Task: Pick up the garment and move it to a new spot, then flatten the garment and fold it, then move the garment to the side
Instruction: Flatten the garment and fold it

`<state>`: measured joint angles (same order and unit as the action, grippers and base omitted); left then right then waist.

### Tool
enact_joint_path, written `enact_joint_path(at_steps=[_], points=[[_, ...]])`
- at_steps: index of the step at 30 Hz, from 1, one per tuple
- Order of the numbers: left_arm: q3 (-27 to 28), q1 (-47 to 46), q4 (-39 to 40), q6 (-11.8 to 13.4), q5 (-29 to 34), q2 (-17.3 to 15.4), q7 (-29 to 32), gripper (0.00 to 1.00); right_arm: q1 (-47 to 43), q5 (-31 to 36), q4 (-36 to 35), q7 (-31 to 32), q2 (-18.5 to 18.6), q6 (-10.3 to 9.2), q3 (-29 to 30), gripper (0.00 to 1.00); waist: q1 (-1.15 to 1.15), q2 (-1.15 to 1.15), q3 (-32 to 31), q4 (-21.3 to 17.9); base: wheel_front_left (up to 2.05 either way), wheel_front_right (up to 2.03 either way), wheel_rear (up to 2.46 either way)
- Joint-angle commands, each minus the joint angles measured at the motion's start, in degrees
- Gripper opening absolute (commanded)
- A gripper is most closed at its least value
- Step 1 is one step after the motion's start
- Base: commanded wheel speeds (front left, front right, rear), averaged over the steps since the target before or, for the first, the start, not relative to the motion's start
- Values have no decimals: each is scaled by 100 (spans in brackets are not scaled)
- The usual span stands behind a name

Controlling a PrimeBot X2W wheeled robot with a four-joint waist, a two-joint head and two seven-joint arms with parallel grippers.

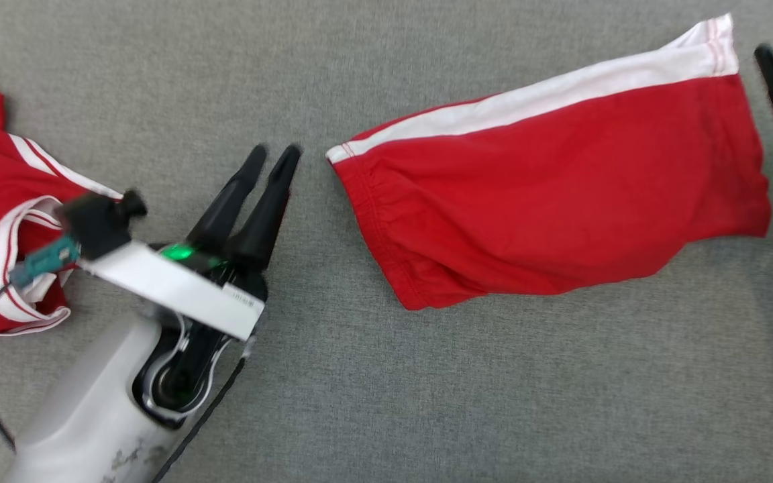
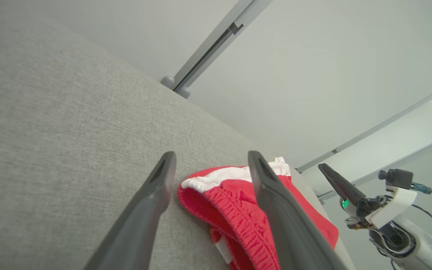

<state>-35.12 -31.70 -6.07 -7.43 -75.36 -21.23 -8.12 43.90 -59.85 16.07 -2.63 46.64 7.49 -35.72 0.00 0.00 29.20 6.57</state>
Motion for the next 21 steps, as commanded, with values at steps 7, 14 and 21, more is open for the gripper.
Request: enact_joint_path(at_steps=[7,14,21], points=[[807,818,-766,294,2115,330,-705,100,-1253,253,149,-872,-264,-1,-226,100,0,0,-965,-88,0,0,0],[2271,2264,-53,571,4380,1573,-700,100,-2120,509,749,-1215,-782,-1,139,100,0,0,-1616,103,0,0,0],[2287,2895,480,859,5562,1827,-701,100,-1728,830,1939,-927,-1212,-1,556,100,0,0,-1755,548,0,0,0]])
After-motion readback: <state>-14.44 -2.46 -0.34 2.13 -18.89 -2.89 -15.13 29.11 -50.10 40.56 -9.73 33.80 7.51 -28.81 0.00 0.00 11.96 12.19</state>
